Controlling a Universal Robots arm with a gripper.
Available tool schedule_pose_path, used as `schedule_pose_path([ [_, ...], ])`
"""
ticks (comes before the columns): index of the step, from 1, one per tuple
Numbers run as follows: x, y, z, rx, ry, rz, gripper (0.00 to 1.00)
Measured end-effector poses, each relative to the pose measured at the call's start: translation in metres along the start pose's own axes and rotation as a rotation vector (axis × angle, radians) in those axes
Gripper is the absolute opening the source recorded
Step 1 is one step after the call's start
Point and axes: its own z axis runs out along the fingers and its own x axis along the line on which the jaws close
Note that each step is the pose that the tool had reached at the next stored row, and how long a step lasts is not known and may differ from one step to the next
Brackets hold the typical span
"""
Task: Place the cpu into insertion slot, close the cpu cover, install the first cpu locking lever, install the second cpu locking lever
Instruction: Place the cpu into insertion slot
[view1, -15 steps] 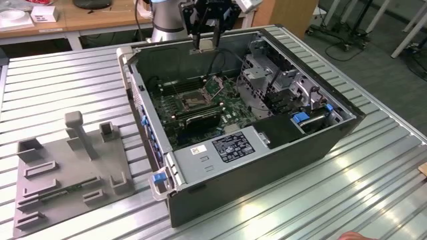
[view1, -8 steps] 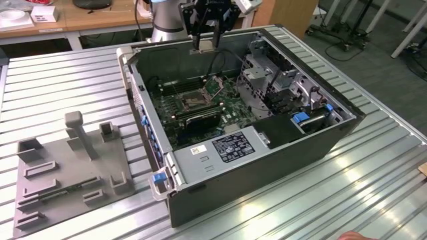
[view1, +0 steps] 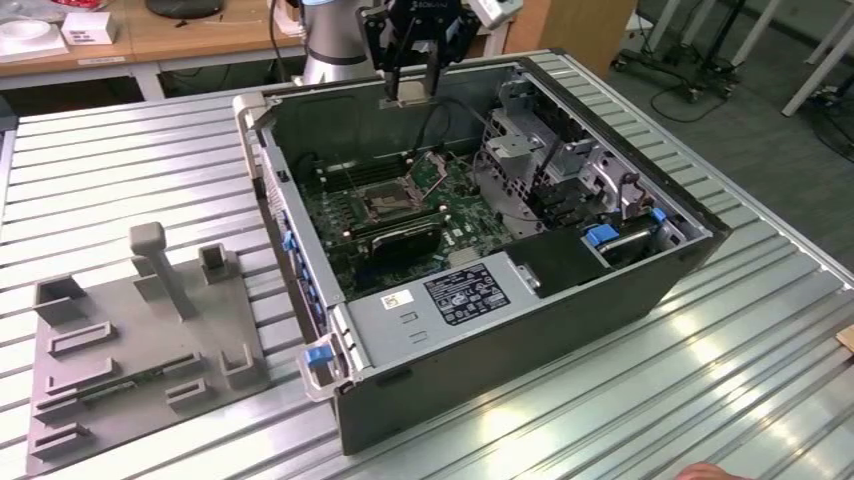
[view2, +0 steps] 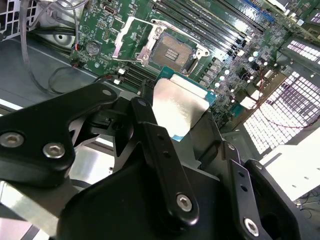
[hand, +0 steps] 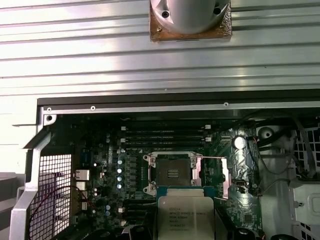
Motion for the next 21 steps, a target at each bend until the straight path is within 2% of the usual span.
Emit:
schedule_pose_path([
  [21, 0.0005, -0.0003, 0.0028, -0.0001, -0.0010, 0.000, 0.54],
])
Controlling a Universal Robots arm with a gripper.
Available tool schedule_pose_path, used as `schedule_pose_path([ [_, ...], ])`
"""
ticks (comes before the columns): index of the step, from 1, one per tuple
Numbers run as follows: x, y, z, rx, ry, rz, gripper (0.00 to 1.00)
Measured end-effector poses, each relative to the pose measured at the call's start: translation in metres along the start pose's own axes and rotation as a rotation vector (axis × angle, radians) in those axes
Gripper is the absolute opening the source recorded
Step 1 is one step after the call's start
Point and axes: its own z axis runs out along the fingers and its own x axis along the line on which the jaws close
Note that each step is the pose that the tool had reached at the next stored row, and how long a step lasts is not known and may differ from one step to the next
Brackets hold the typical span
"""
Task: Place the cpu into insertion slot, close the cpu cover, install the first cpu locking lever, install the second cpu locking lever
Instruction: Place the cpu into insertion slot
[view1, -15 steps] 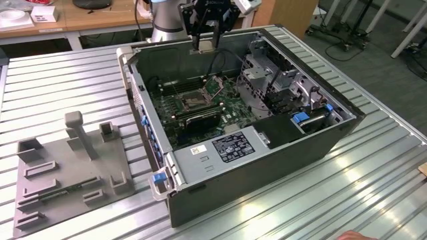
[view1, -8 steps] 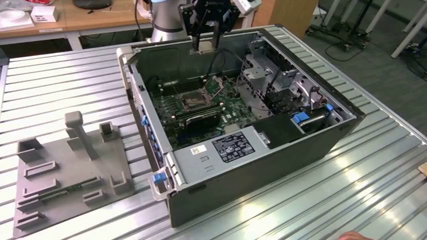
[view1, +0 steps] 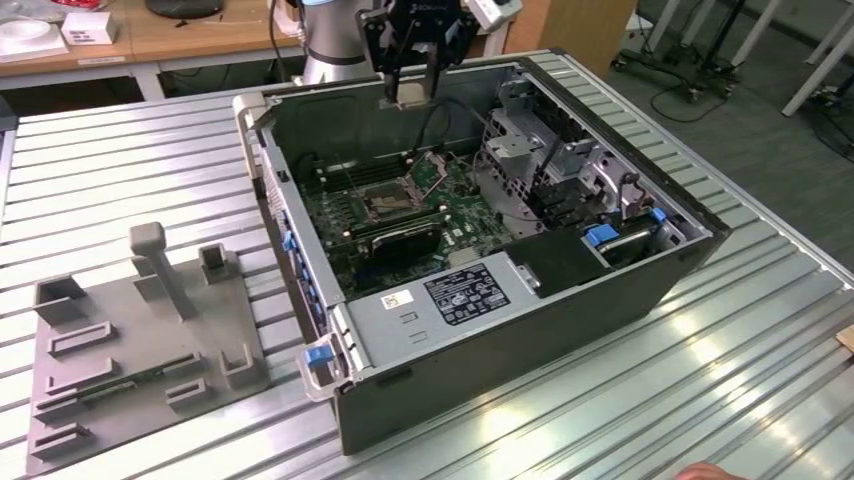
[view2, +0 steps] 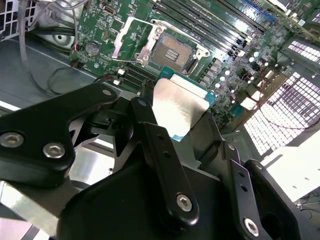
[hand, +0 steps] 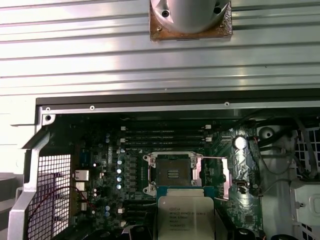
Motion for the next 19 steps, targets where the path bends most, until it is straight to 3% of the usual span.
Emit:
schedule_pose_path([
  [11, 0.0000, -0.0001, 0.0008, 0.0001, 0.0000, 0.000, 0.54],
  [19, 0.0003, -0.0008, 0.0091, 0.0000, -0.0007, 0.000, 0.54],
])
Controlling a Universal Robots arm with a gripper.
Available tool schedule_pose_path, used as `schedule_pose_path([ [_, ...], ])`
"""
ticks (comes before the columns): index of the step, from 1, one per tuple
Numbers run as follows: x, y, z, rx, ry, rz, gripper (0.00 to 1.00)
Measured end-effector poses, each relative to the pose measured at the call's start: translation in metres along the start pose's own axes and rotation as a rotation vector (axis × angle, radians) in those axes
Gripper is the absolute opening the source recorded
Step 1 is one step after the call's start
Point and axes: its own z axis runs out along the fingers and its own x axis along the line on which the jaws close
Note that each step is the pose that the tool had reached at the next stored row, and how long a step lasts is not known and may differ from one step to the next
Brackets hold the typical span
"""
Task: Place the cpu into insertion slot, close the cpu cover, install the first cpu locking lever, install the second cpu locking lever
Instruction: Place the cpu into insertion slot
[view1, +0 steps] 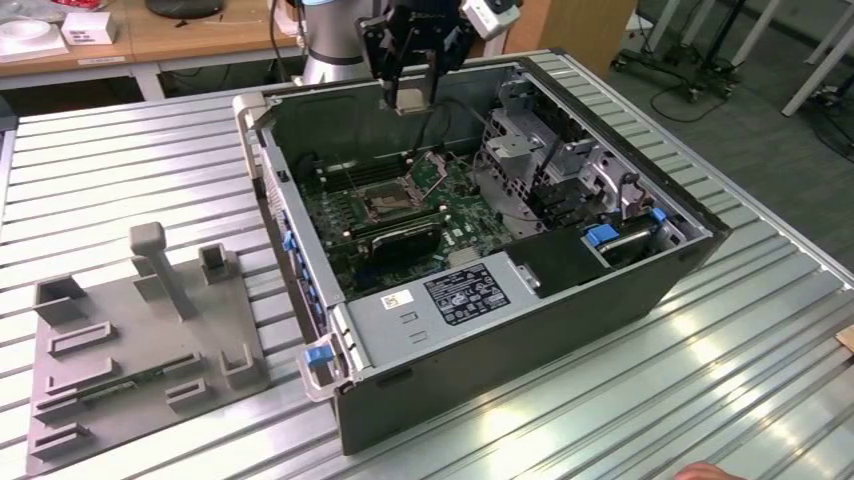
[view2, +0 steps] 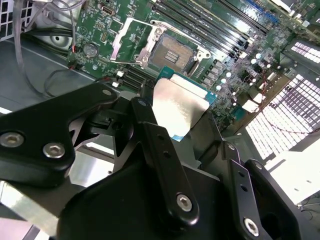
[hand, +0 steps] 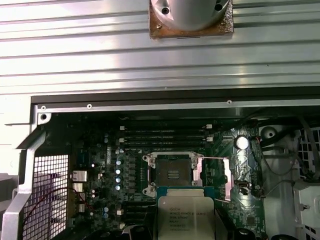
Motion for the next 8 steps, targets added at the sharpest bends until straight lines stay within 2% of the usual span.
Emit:
schedule_pose_path([
  [4, 0.0007, -0.0004, 0.0047, -0.0001, -0.0011, 0.000, 0.54],
  [8, 0.0008, -0.0005, 0.0057, -0.0001, -0.0012, 0.000, 0.54],
])
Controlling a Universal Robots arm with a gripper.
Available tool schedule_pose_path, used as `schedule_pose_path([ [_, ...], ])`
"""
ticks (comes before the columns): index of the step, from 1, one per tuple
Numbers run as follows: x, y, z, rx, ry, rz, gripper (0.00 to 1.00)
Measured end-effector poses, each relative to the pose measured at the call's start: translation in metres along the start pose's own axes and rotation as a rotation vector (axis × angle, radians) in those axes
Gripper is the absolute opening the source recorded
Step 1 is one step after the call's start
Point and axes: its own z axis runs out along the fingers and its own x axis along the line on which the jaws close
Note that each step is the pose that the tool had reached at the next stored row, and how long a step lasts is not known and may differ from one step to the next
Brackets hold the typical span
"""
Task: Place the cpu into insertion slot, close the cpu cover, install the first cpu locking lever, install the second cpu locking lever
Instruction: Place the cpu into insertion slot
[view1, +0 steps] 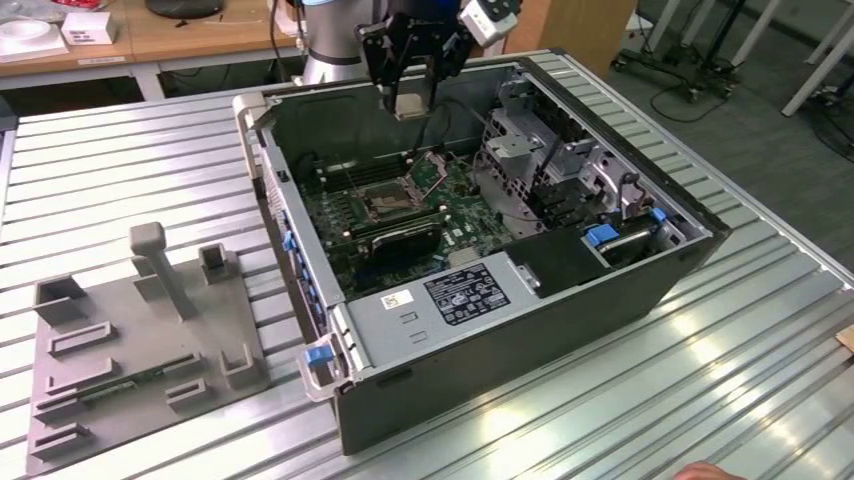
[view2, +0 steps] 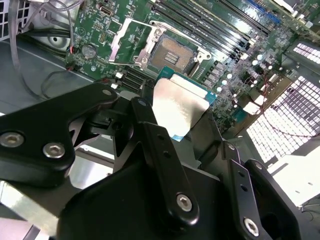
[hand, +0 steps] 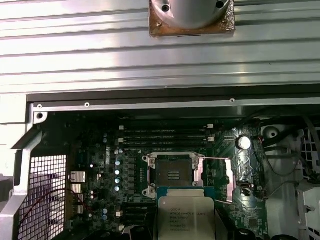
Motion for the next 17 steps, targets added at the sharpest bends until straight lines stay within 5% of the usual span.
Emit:
schedule_pose_path([
  [17, 0.0016, -0.0024, 0.0261, -0.0018, -0.0001, 0.000, 0.54],
])
